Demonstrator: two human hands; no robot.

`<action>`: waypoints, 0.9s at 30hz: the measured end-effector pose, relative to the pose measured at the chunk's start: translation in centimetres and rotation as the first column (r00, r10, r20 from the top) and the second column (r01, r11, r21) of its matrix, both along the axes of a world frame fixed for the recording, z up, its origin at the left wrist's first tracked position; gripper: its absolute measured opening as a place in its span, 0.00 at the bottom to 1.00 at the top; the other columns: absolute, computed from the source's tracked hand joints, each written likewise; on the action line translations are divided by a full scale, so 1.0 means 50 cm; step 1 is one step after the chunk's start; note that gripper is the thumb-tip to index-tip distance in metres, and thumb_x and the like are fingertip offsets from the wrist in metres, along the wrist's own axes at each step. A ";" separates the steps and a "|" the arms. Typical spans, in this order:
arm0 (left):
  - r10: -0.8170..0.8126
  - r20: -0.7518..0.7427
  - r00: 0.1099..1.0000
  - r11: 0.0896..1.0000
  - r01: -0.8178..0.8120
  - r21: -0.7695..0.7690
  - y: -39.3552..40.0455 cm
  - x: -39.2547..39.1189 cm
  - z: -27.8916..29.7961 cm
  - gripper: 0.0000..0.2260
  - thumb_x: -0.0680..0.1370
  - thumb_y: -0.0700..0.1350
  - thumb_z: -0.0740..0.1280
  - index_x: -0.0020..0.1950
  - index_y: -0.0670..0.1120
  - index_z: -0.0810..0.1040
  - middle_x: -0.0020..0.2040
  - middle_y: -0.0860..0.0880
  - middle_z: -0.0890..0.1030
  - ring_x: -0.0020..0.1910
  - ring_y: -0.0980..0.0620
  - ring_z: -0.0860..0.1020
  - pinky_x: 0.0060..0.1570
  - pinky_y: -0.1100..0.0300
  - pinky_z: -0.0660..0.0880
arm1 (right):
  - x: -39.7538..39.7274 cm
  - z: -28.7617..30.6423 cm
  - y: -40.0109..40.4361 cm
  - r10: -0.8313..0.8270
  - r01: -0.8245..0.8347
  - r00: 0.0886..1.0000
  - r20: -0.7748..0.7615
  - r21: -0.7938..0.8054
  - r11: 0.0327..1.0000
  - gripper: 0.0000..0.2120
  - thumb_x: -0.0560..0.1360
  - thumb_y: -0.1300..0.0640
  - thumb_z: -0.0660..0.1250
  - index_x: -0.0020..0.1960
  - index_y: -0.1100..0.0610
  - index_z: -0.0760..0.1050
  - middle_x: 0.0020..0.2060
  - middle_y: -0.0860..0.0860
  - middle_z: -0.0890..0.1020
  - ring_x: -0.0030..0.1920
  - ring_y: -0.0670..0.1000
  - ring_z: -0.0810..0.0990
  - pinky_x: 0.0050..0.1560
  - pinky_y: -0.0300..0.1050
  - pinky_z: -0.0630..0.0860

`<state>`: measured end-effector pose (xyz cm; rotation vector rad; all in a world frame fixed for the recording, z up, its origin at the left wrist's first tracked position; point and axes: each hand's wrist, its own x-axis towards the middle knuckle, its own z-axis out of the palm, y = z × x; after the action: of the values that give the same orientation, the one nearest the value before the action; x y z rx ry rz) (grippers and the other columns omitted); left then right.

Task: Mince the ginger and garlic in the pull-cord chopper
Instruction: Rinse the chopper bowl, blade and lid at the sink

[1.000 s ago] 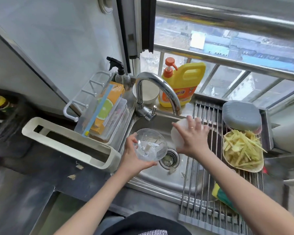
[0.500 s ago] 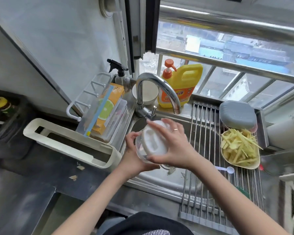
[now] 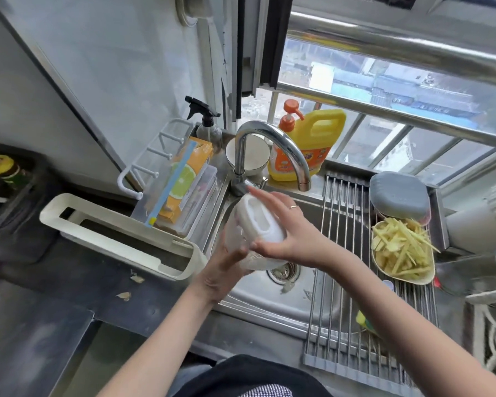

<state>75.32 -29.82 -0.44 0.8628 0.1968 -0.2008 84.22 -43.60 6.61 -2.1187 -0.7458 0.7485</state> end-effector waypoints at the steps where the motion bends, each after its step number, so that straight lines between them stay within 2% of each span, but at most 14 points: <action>1: -0.011 -0.026 1.000 0.999 0.010 -0.040 -0.002 0.000 0.001 0.51 0.59 0.58 0.80 0.76 0.47 0.59 0.68 0.41 0.73 0.66 0.42 0.73 0.52 0.47 0.77 | 0.000 0.000 0.000 0.022 -0.022 1.000 0.006 -0.011 1.000 0.42 0.58 0.33 0.67 0.69 0.26 0.53 0.66 0.44 0.60 0.69 0.51 0.55 0.70 0.53 0.56; 4: -0.039 -0.054 0.998 0.990 0.031 -0.141 -0.009 -0.001 -0.004 0.47 0.58 0.62 0.79 0.72 0.47 0.67 0.67 0.42 0.74 0.65 0.42 0.74 0.54 0.46 0.76 | -0.004 0.003 0.003 0.065 -0.065 0.997 0.038 -0.021 0.998 0.40 0.57 0.31 0.67 0.67 0.25 0.54 0.60 0.34 0.58 0.66 0.44 0.53 0.70 0.53 0.55; 7: -0.073 -0.044 0.996 0.973 0.061 -0.224 -0.010 0.003 -0.006 0.38 0.57 0.63 0.79 0.64 0.50 0.78 0.65 0.45 0.77 0.63 0.43 0.75 0.58 0.41 0.74 | -0.001 0.007 0.010 0.088 -0.087 0.995 0.050 -0.035 0.996 0.41 0.58 0.31 0.68 0.68 0.25 0.54 0.68 0.45 0.57 0.72 0.50 0.51 0.72 0.59 0.55; 8: -0.099 -0.043 0.994 0.963 0.085 -0.256 -0.006 0.006 -0.006 0.37 0.57 0.64 0.78 0.62 0.51 0.79 0.62 0.45 0.78 0.61 0.44 0.77 0.55 0.41 0.75 | 0.002 0.012 0.009 0.136 -0.133 0.989 0.063 -0.051 0.990 0.42 0.59 0.31 0.68 0.69 0.26 0.54 0.70 0.48 0.56 0.73 0.52 0.50 0.72 0.59 0.55; 10: -0.168 -0.084 0.982 0.926 0.128 -0.355 0.001 0.011 0.000 0.37 0.56 0.65 0.77 0.61 0.50 0.79 0.57 0.44 0.80 0.54 0.42 0.79 0.42 0.45 0.78 | 0.008 0.021 0.006 0.303 -0.286 0.939 0.160 -0.118 0.951 0.42 0.60 0.32 0.68 0.70 0.29 0.54 0.73 0.50 0.55 0.75 0.52 0.49 0.72 0.53 0.54; 12: -0.196 -0.112 0.974 0.904 0.136 -0.405 0.007 0.016 0.003 0.36 0.57 0.66 0.76 0.60 0.50 0.80 0.56 0.42 0.80 0.52 0.41 0.80 0.37 0.48 0.77 | 0.007 0.026 0.006 0.397 -0.358 0.878 0.268 -0.183 0.916 0.41 0.61 0.33 0.67 0.71 0.30 0.54 0.74 0.50 0.55 0.74 0.52 0.50 0.70 0.50 0.55; 13: -0.188 -0.114 0.976 0.905 0.127 -0.405 0.009 0.021 0.005 0.36 0.57 0.66 0.76 0.61 0.50 0.79 0.58 0.42 0.79 0.53 0.41 0.79 0.38 0.47 0.77 | 0.003 0.023 0.010 0.359 -0.320 0.885 0.295 -0.172 0.932 0.41 0.61 0.33 0.67 0.71 0.31 0.55 0.73 0.50 0.57 0.74 0.54 0.52 0.70 0.51 0.56; 15: -0.139 -0.102 0.985 0.930 0.094 -0.355 0.011 0.035 0.007 0.38 0.57 0.65 0.77 0.63 0.50 0.77 0.62 0.42 0.77 0.58 0.41 0.77 0.46 0.41 0.77 | -0.012 0.009 0.025 0.084 -0.076 0.964 0.254 -0.039 0.996 0.39 0.62 0.32 0.66 0.71 0.33 0.57 0.68 0.49 0.63 0.70 0.54 0.60 0.71 0.54 0.61; 17: -0.118 -0.096 0.988 0.962 0.090 -0.259 0.010 0.048 0.010 0.43 0.57 0.64 0.78 0.67 0.47 0.74 0.65 0.42 0.75 0.62 0.43 0.75 0.56 0.40 0.75 | -0.023 -0.008 0.043 -0.255 0.250 0.963 0.088 0.066 0.966 0.37 0.66 0.34 0.68 0.71 0.35 0.58 0.63 0.46 0.67 0.67 0.50 0.66 0.68 0.50 0.66; 18: -0.118 -0.105 0.987 0.970 0.092 -0.225 0.009 0.051 0.010 0.46 0.57 0.64 0.78 0.69 0.46 0.71 0.66 0.41 0.75 0.64 0.43 0.75 0.57 0.41 0.74 | -0.025 -0.015 0.050 -0.343 0.340 0.939 0.032 0.060 0.938 0.36 0.67 0.34 0.68 0.71 0.34 0.57 0.63 0.46 0.68 0.67 0.50 0.67 0.66 0.47 0.66; 20: -0.105 -0.115 0.988 0.975 0.079 -0.210 0.007 0.052 0.005 0.48 0.57 0.65 0.77 0.72 0.45 0.68 0.68 0.41 0.72 0.66 0.42 0.73 0.58 0.42 0.73 | -0.024 -0.026 0.059 -0.370 0.370 0.929 0.012 0.005 0.929 0.36 0.66 0.33 0.69 0.70 0.33 0.57 0.66 0.48 0.67 0.68 0.52 0.66 0.64 0.47 0.67; 24: -0.102 -0.167 0.981 0.977 0.067 -0.204 0.010 0.046 -0.020 0.48 0.59 0.67 0.75 0.73 0.46 0.66 0.70 0.40 0.70 0.69 0.41 0.69 0.61 0.39 0.69 | -0.027 -0.039 0.075 -0.420 0.419 0.908 -0.019 -0.032 0.907 0.39 0.60 0.27 0.66 0.68 0.30 0.57 0.65 0.51 0.68 0.67 0.58 0.66 0.67 0.58 0.67; 27: -0.203 -0.258 0.944 0.978 0.209 -0.003 0.024 0.053 -0.032 0.45 0.58 0.74 0.69 0.70 0.51 0.71 0.65 0.43 0.77 0.63 0.41 0.76 0.59 0.35 0.71 | -0.039 -0.062 0.058 -0.557 0.548 0.827 -0.077 -0.118 0.828 0.43 0.56 0.24 0.61 0.69 0.31 0.56 0.66 0.52 0.66 0.67 0.59 0.65 0.67 0.57 0.66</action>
<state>77.98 -28.63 -2.06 0.8804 0.3525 -0.5093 82.28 -40.71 3.49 -2.1945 -0.0123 0.5718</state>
